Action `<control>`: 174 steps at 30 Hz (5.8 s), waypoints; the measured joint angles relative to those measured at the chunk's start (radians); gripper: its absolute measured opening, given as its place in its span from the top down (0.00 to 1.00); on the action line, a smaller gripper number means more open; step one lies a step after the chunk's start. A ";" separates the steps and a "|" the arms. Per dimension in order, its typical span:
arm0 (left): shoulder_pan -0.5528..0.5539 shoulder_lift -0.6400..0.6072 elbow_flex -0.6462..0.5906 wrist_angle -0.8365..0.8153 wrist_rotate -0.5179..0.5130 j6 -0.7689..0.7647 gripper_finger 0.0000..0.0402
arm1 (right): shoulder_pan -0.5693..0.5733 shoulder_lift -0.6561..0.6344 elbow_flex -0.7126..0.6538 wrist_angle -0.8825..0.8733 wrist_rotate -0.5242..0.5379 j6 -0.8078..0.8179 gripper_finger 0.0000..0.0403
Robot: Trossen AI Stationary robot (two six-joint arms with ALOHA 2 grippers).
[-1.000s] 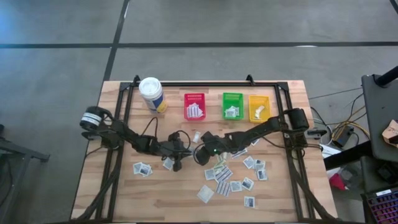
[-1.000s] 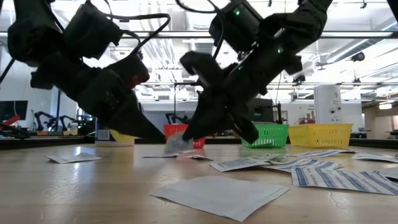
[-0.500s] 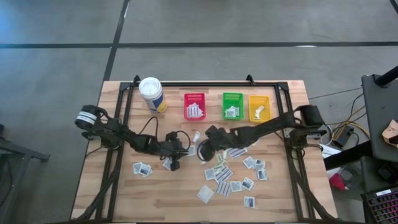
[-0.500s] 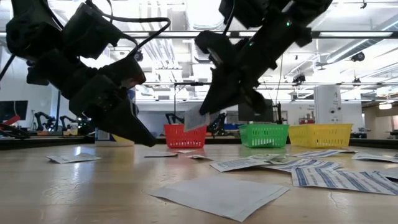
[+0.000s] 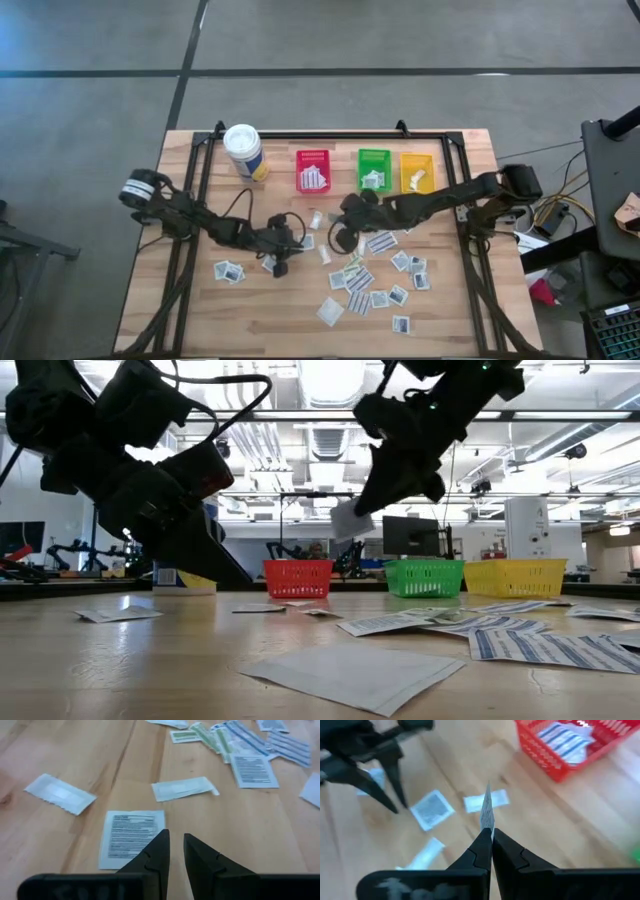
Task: Pick & Place First Aid Supplies
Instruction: Put the alcohol pad in the green bin, then put the green bandage in the yellow bin
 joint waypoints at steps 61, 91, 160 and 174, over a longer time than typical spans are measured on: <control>-0.021 -0.003 0.007 0.020 0.000 -0.043 0.84 | -0.496 -0.247 -0.368 0.059 -0.040 0.229 0.98; -0.040 -0.003 0.011 0.160 0.060 0.008 0.84 | -0.513 -0.332 -0.338 0.054 -0.125 0.181 0.74; -0.045 -0.003 0.028 0.153 0.060 0.017 0.84 | 0.480 -0.340 -0.229 0.051 0.144 -0.384 0.84; -0.044 -0.003 0.028 0.156 0.041 0.017 0.84 | 0.466 -0.340 -0.229 -0.046 0.158 -0.432 0.81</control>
